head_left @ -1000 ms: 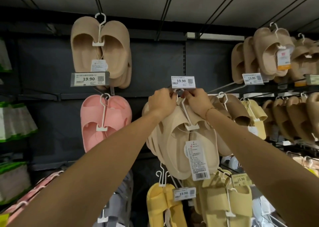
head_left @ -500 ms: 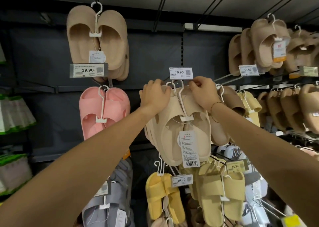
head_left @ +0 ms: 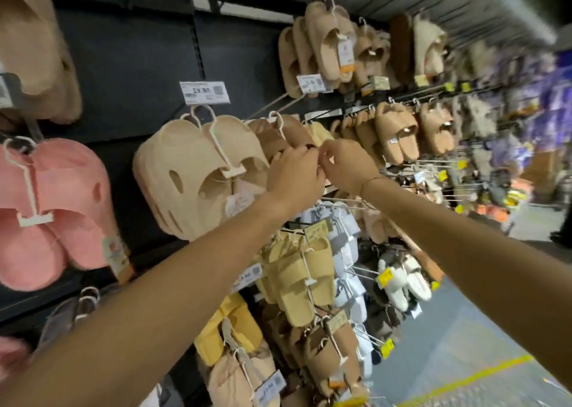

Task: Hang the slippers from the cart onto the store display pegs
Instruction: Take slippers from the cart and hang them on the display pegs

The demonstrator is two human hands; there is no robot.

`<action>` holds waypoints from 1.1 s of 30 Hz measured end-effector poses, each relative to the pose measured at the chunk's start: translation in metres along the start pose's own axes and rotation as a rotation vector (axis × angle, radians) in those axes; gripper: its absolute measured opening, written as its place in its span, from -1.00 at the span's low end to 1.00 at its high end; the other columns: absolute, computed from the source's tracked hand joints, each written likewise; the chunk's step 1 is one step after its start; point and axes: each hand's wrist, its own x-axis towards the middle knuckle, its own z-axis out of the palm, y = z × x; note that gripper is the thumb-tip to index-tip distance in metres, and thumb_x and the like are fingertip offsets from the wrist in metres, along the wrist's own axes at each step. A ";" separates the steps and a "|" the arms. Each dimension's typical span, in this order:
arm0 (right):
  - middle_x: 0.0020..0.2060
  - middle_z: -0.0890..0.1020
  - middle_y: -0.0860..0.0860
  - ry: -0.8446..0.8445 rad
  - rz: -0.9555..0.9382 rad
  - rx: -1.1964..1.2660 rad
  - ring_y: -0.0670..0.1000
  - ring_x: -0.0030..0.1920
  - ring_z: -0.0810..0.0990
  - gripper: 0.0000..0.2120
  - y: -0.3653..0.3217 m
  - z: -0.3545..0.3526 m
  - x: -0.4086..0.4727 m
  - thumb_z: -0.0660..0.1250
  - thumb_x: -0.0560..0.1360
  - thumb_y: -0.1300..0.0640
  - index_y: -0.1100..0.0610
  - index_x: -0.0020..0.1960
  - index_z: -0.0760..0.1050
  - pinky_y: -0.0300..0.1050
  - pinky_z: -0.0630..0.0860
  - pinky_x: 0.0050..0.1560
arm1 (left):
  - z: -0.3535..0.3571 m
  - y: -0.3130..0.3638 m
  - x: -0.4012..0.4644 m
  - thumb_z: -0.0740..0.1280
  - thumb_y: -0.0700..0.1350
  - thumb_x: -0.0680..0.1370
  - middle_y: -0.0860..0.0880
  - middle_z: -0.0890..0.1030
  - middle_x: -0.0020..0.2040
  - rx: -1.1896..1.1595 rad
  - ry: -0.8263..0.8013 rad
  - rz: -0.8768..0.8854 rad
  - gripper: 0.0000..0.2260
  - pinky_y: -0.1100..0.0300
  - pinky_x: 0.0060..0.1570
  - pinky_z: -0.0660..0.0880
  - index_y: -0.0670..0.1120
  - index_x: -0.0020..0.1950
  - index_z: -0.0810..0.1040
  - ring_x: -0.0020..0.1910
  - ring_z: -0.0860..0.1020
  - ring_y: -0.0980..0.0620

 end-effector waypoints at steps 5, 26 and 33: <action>0.10 0.64 0.23 -0.210 0.266 -0.320 0.26 0.14 0.59 -0.71 0.087 -0.041 -0.100 0.27 0.55 0.04 0.19 0.15 0.59 0.02 0.55 0.07 | 0.059 0.085 -0.015 0.26 0.01 0.56 -0.14 0.62 0.10 -0.198 -0.323 0.055 -0.76 -0.02 0.08 0.53 -0.08 0.13 0.56 0.13 0.58 -0.22; -0.08 0.66 0.14 -1.130 1.271 -0.243 0.09 -0.22 0.66 -0.66 0.428 -0.018 -0.518 0.12 0.66 -0.02 0.21 0.11 0.54 -0.23 0.44 -0.41 | 0.392 0.396 -0.255 0.20 0.25 0.61 -0.32 0.58 0.24 -0.390 -1.650 0.352 -0.38 -0.10 0.20 0.46 -0.34 0.21 0.55 0.22 0.54 -0.30; 0.24 0.55 0.26 -1.050 1.455 -0.150 0.21 0.18 0.55 -0.40 0.508 0.065 -0.627 0.18 0.43 -0.15 0.17 0.34 0.49 -0.05 0.46 0.01 | 0.448 0.421 -0.324 0.19 -0.06 0.68 -0.22 0.52 0.36 -0.447 -1.808 0.263 -0.64 0.08 0.20 0.42 -0.19 0.42 0.46 0.33 0.48 -0.21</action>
